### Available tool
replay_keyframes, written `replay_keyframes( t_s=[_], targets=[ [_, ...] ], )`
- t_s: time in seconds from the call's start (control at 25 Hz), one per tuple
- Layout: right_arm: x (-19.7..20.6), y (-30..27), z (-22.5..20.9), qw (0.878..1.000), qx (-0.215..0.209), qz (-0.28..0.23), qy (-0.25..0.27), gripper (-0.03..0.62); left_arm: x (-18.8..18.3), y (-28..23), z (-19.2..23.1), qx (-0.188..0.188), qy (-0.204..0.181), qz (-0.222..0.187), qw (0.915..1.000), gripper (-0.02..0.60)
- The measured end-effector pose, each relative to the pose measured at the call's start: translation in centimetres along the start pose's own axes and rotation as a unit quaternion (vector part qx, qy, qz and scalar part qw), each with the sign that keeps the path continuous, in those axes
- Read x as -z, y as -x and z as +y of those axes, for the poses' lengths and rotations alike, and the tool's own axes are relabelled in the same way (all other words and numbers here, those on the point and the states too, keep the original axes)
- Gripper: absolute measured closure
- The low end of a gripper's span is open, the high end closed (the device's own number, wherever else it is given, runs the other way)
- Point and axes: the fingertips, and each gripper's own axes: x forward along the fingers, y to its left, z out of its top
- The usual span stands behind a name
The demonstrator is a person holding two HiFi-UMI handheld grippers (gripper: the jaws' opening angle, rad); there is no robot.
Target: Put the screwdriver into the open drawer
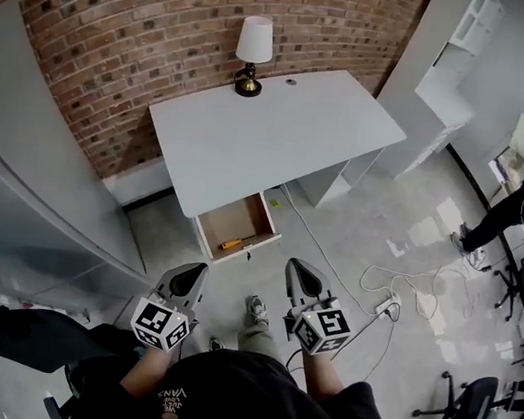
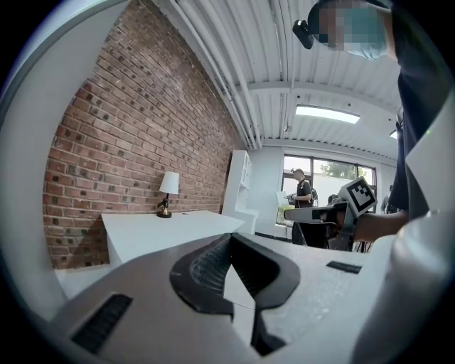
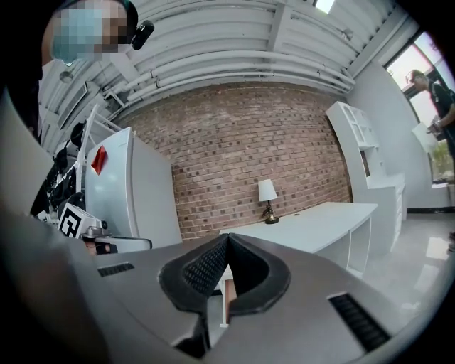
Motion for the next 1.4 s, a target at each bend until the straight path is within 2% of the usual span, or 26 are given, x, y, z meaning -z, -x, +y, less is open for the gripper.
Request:
replay_keyframes(
  t_s=[0.52, 1.4],
  targets=[
    [-3.0, 1.6, 2.9, 0.999, -0.014, -0.030, 0.020, 0.595, -2.5, 1.5, -1.1, 0.008, -0.025, -0.017, 0.9995, 0.574],
    [-3.2, 2.1, 3.8, 0.999, -0.013, -0.035, 0.020, 0.595, -2.7, 1.6, -1.7, 0.010, -0.021, -0.024, 0.9994, 0.574]
  ],
)
